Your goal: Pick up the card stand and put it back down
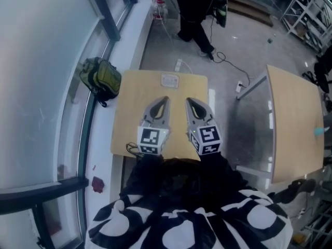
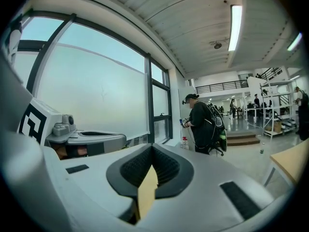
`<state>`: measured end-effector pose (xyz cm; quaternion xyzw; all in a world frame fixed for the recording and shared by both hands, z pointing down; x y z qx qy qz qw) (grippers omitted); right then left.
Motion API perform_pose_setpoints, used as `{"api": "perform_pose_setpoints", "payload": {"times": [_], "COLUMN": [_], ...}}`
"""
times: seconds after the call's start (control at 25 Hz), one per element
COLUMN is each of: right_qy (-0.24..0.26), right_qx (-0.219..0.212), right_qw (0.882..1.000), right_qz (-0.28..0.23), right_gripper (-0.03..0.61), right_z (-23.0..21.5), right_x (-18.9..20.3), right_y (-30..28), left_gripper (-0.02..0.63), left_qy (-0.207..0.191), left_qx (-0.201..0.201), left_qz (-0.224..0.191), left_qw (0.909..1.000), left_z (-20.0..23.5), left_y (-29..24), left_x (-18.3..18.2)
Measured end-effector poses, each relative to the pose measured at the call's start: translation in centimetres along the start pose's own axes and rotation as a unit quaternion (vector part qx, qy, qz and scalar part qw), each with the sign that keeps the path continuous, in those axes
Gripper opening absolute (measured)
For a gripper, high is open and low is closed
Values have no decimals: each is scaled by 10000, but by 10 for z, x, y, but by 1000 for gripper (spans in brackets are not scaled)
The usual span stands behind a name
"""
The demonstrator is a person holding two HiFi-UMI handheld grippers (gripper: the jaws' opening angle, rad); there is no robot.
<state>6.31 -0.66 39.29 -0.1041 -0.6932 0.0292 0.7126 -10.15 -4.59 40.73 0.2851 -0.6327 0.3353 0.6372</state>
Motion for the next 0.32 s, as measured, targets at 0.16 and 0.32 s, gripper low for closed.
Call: {"api": "perform_pose_setpoints", "payload": {"times": [0.16, 0.32], "right_qy": [16, 37], "right_qx": [9, 26], "right_qw": [10000, 9999], "right_qz": [71, 145], "right_gripper": [14, 14], "right_z": [1, 2], "right_x": [3, 5], "right_y": [-5, -6], "left_gripper": [5, 5], "left_qy": [36, 77], "left_qx": [-10, -3], "left_qz": [134, 229], "left_qw": [9999, 9997], "left_z": [3, 5], "left_y": [-1, -1], "left_x": [6, 10]}}
Point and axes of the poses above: the fingertips, and each gripper's own axes: y backward along the fingers, z to its left, x out of its underside, the point moved 10 cm from there along y, backward along the fingers, and after that the axes turned 13 degrees about x, right-handed, at the moved point
